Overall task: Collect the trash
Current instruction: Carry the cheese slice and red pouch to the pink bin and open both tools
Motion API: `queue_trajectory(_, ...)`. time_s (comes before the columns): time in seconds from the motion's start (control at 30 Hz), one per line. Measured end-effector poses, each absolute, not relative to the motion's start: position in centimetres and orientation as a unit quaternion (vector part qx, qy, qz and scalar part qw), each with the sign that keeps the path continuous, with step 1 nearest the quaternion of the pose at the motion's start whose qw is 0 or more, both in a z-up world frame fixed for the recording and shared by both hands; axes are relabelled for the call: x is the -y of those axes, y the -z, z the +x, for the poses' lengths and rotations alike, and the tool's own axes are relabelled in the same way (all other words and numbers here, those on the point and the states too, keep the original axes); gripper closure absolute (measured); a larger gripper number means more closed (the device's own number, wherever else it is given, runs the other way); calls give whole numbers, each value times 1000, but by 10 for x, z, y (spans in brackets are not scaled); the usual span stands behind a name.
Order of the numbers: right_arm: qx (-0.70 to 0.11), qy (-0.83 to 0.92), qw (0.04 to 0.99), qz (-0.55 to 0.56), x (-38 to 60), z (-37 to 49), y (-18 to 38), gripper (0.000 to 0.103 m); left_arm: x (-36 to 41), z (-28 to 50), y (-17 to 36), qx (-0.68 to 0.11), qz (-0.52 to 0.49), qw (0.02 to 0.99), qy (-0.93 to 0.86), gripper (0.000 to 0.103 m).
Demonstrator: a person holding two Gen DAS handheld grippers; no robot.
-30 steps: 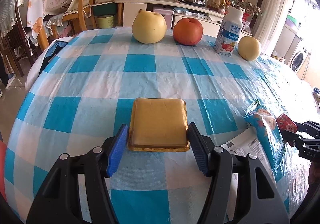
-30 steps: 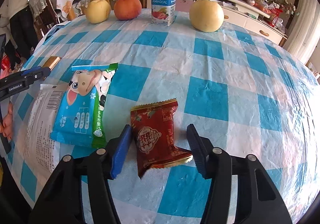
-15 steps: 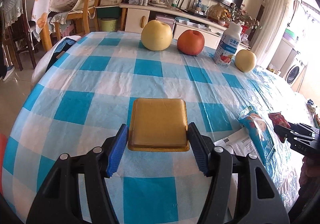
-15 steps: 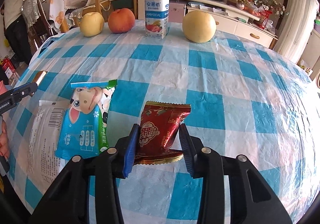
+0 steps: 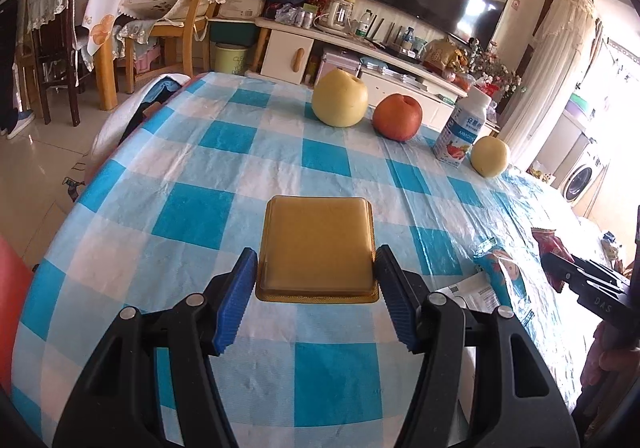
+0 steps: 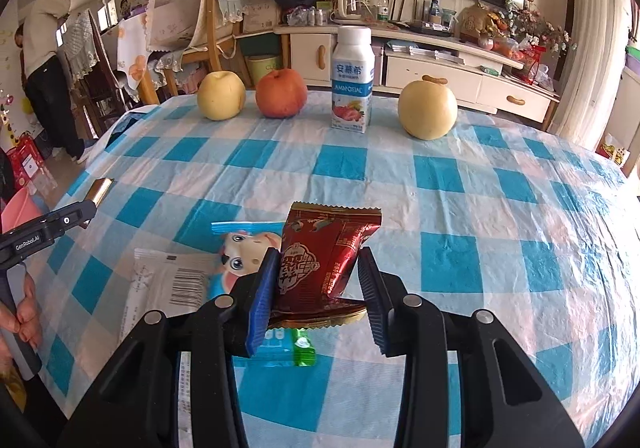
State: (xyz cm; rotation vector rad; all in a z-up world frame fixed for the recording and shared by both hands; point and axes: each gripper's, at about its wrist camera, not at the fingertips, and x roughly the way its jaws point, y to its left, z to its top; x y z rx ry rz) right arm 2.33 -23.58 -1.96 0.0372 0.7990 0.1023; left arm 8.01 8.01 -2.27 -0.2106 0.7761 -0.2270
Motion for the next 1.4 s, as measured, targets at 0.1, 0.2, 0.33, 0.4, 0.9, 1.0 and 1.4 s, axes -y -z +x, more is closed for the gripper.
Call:
queue_trajectory(0.1, -386, -64, 920, 22, 221, 23, 15, 61, -93, 77, 19, -368, -118, 917, 97, 41)
queue_trajectory(0.2, -384, -81, 919, 23, 204, 23, 11, 61, -107, 75, 18, -359, -134, 920, 78, 41)
queue_trajectory(0.33, -382, -100, 919, 15, 179, 22, 6, 61, -127, 70, 14, -347, -158, 923, 51, 41)
queue_trajectory(0.4, -381, -111, 918, 11, 164, 22, 4, 61, -137, 68, 12, -341, -169, 924, 37, 41)
queue_trajectory(0.9, -370, -244, 896, -20, 21, 34, -21, 61, -234, 25, -10, -245, -278, 921, -119, 41)
queue_trajectory(1.0, -366, -279, 887, -40, -19, 34, -25, 61, -261, 10, -14, -215, -299, 914, -171, 41)
queue_trajectory(1.4, -345, -410, 839, -90, -179, 39, -45, 61, -356, -39, -5, -157, -386, 858, -301, 41)
